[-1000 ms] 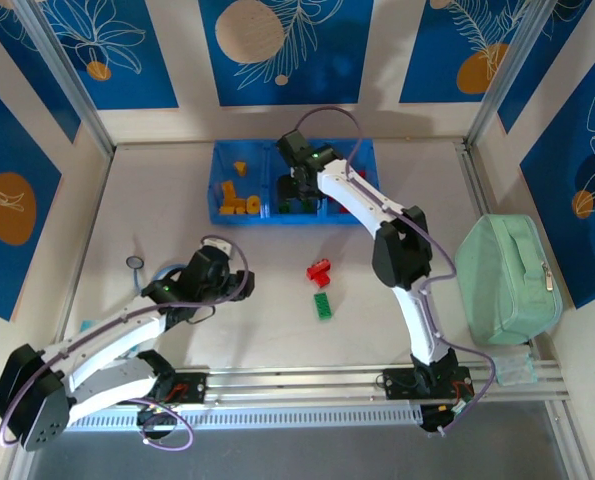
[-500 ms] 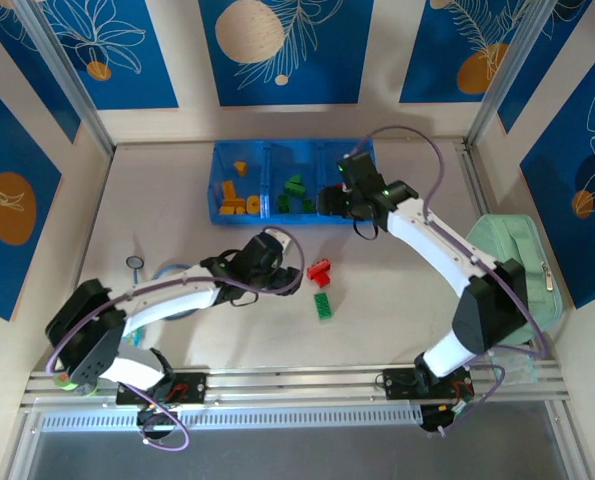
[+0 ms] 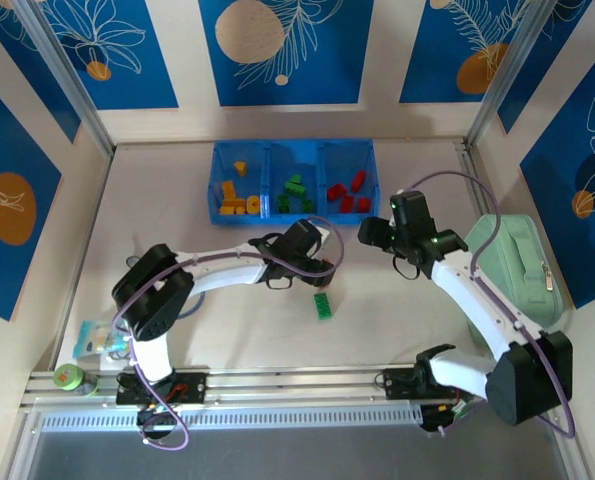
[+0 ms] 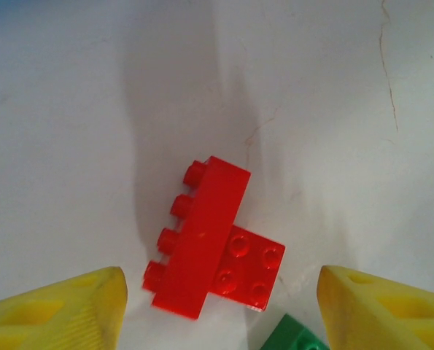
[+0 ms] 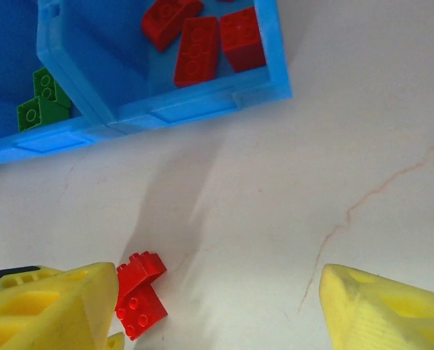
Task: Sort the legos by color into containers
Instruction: Pick up the lego from the center of the table.
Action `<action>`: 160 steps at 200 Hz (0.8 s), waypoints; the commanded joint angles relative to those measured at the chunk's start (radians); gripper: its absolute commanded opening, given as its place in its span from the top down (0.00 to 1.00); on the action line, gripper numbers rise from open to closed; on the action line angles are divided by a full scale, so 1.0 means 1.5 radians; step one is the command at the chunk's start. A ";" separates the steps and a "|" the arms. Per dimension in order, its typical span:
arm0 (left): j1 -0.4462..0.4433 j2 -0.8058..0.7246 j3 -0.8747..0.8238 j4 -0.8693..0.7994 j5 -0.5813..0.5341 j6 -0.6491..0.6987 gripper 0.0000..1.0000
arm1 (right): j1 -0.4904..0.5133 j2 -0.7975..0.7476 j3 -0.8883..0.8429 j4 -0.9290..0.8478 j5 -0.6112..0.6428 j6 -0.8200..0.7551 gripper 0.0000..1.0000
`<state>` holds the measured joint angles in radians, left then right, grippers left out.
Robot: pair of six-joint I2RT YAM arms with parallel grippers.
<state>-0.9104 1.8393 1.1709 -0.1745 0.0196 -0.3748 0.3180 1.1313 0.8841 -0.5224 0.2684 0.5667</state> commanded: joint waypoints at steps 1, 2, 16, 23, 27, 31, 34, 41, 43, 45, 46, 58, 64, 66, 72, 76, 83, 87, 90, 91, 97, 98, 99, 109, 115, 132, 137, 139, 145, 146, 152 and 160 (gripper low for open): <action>-0.006 0.032 0.037 -0.034 -0.010 0.022 0.34 | -0.018 -0.032 -0.034 0.019 -0.039 0.014 0.27; -0.006 0.034 0.038 -0.035 -0.010 0.022 0.34 | -0.019 -0.033 -0.036 0.019 -0.040 0.014 0.26; -0.006 0.052 0.056 -0.046 -0.020 0.027 0.36 | -0.026 -0.046 -0.052 0.022 -0.045 0.016 0.27; -0.006 0.060 0.066 -0.054 -0.026 0.028 0.37 | -0.029 -0.050 -0.060 0.024 -0.048 0.017 0.27; -0.006 0.065 0.072 -0.057 -0.030 0.029 0.38 | -0.030 -0.052 -0.063 0.024 -0.049 0.018 0.27; -0.006 0.069 0.077 -0.061 -0.032 0.031 0.39 | -0.031 -0.054 -0.065 0.025 -0.051 0.019 0.27; -0.006 0.073 0.081 -0.062 -0.033 0.031 0.39 | -0.032 -0.056 -0.068 0.025 -0.052 0.019 0.27; -0.006 0.081 0.090 -0.067 -0.036 0.033 0.41 | -0.034 -0.059 -0.073 0.026 -0.054 0.020 0.27; -0.006 0.083 0.092 -0.068 -0.037 0.034 0.41 | -0.035 -0.061 -0.074 0.026 -0.055 0.020 0.27; -0.006 0.085 0.094 -0.068 -0.037 0.035 0.42 | -0.035 -0.061 -0.075 0.027 -0.056 0.021 0.27; -0.006 0.086 0.095 -0.068 -0.038 0.035 0.42 | -0.036 -0.061 -0.076 0.027 -0.056 0.021 0.27; -0.006 0.101 0.110 -0.076 -0.040 0.037 0.46 | -0.038 -0.066 -0.081 0.027 -0.056 0.021 0.27; -0.006 0.110 0.119 -0.082 -0.042 0.039 0.48 | -0.038 -0.068 -0.084 0.026 -0.056 0.021 0.27; -0.006 0.112 0.121 -0.083 -0.041 0.039 0.49 | -0.038 -0.069 -0.085 0.026 -0.057 0.022 0.27; -0.006 0.120 0.130 -0.089 -0.042 0.042 0.52 | -0.040 -0.071 -0.087 0.027 -0.057 0.021 0.27; -0.006 0.125 0.136 -0.093 -0.043 0.043 0.54 | -0.041 -0.073 -0.090 0.027 -0.057 0.021 0.27; -0.006 0.132 0.145 -0.100 -0.044 0.045 0.57 | -0.043 -0.077 -0.092 0.027 -0.058 0.021 0.27; -0.006 0.136 0.148 -0.102 -0.044 0.046 0.59 | -0.045 -0.078 -0.094 0.027 -0.060 0.021 0.27; -0.006 0.138 0.151 -0.104 -0.045 0.046 0.60 | -0.045 -0.079 -0.096 0.027 -0.059 0.021 0.27; -0.006 0.139 0.151 -0.104 -0.045 0.046 0.60 | -0.046 -0.080 -0.096 0.026 -0.059 0.021 0.27; -0.006 0.142 0.156 -0.107 -0.048 0.046 0.62 | -0.048 -0.083 -0.099 0.026 -0.059 0.021 0.27; -0.006 0.142 0.157 -0.108 -0.049 0.046 0.63 | -0.049 -0.083 -0.099 0.025 -0.060 0.021 0.27; -0.006 0.142 0.157 -0.108 -0.050 0.047 0.63 | -0.049 -0.083 -0.099 0.025 -0.061 0.021 0.27; -0.006 0.143 0.163 -0.113 -0.056 0.049 0.66 | -0.052 -0.089 -0.103 0.025 -0.062 0.021 0.27; -0.006 0.144 0.167 -0.117 -0.060 0.052 0.68 | -0.055 -0.092 -0.106 0.025 -0.064 0.022 0.27; -0.005 0.141 0.181 -0.130 -0.074 0.060 0.73 | -0.060 -0.102 -0.110 0.024 -0.062 0.024 0.27; -0.005 0.139 0.186 -0.134 -0.078 0.064 0.74 | -0.062 -0.106 -0.113 0.024 -0.061 0.026 0.27; -0.005 0.138 0.187 -0.136 -0.079 0.066 0.74 | -0.064 -0.107 -0.113 0.023 -0.061 0.027 0.27; -0.004 0.135 0.193 -0.140 -0.084 0.068 0.75 | -0.067 -0.112 -0.115 0.019 -0.056 0.031 0.27; -0.004 0.135 0.194 -0.140 -0.084 0.068 0.75 | -0.068 -0.112 -0.114 0.018 -0.055 0.032 0.27; -0.002 0.132 0.200 -0.145 -0.087 0.070 0.75 | -0.073 -0.116 -0.117 0.012 -0.046 0.038 0.27; 0.000 0.126 0.209 -0.149 -0.087 0.071 0.75 | -0.078 -0.123 -0.120 0.006 -0.034 0.046 0.27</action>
<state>-0.9127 2.0457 1.4281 -0.3439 -0.0765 -0.2947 0.2230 0.9833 0.7223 -0.4873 0.1974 0.5964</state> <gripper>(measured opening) 0.262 0.730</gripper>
